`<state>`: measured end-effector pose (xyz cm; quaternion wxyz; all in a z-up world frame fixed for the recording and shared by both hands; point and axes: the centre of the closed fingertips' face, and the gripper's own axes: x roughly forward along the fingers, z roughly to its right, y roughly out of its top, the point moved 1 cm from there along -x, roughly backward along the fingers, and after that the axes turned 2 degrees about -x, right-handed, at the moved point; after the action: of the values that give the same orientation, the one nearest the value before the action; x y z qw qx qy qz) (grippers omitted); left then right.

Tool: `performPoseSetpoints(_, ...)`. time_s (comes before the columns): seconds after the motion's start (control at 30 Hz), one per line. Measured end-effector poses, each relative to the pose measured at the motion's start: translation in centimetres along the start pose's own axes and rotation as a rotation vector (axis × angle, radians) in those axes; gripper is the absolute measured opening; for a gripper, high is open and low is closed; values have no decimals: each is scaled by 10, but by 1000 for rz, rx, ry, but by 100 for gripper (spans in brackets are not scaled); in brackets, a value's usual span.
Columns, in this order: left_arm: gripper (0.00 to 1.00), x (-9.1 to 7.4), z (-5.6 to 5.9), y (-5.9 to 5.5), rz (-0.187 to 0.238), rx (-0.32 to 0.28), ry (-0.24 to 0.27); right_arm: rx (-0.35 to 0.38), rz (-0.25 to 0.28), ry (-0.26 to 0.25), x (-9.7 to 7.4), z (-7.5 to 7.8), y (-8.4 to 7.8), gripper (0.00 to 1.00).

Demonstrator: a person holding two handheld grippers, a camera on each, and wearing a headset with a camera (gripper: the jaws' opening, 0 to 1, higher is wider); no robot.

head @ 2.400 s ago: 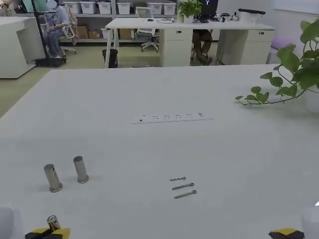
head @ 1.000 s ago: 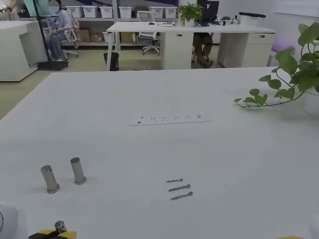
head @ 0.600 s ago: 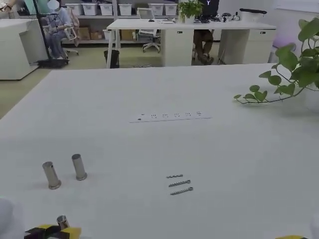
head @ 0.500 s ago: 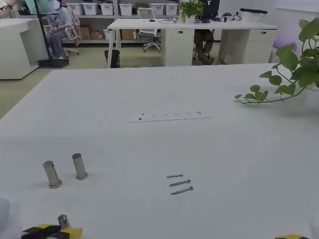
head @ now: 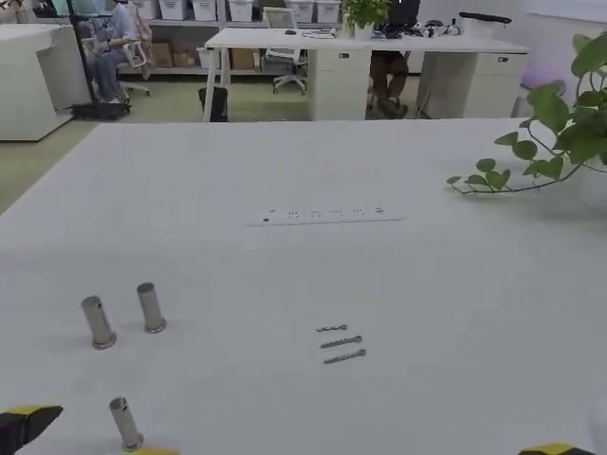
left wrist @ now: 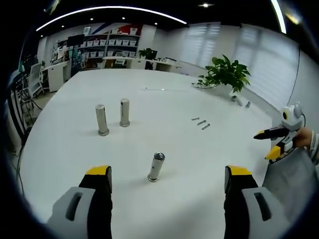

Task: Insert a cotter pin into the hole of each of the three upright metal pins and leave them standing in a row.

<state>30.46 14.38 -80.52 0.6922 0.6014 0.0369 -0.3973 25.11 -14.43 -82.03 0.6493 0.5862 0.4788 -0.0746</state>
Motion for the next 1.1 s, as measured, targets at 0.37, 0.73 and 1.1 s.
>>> performPoseSetpoints(0.37,99,-17,21,10,60,-76,-115,-15,-12,-3,-2,1,3,85)
performPoseSetpoints(0.73,99,-28,15,1,14,-66,-68,-46,-16,17,-5,2,20,77)
performPoseSetpoints(1.1,99,-33,14,-2,22,-79,-82,-80,3,36,-9,17,66,76)
